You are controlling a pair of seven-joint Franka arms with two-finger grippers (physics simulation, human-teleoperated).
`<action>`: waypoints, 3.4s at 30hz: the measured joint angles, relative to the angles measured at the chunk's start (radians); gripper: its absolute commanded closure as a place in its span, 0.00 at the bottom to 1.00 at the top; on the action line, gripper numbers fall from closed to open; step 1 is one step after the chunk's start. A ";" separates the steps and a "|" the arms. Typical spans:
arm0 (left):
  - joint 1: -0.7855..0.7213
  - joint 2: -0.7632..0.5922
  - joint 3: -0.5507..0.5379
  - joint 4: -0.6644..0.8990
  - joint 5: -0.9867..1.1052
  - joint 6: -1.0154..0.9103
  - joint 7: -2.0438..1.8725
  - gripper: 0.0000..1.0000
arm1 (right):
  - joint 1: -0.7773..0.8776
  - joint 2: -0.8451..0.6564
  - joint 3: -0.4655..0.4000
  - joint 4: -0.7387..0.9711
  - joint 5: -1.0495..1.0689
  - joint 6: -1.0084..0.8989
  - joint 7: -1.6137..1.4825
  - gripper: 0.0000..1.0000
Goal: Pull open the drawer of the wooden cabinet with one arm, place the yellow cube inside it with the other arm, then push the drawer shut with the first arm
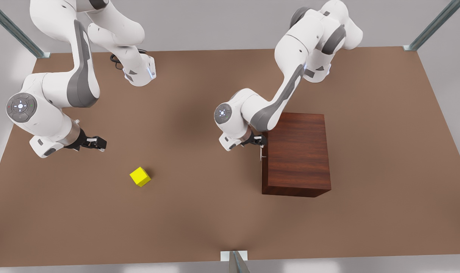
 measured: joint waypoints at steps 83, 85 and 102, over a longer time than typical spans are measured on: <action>0.040 -0.151 -0.109 0.203 -0.052 -0.139 -0.259 0.00 | 0.003 0.013 0.004 0.000 0.000 -0.003 0.004 0.00; 0.343 -0.238 -0.110 0.132 -0.134 -0.219 -0.179 0.00 | 0.024 0.038 0.009 0.001 0.003 -0.003 0.006 0.00; 0.711 -0.511 0.028 -0.308 -0.372 -0.041 0.364 0.00 | 0.088 0.223 0.011 -0.094 0.150 0.255 0.350 0.00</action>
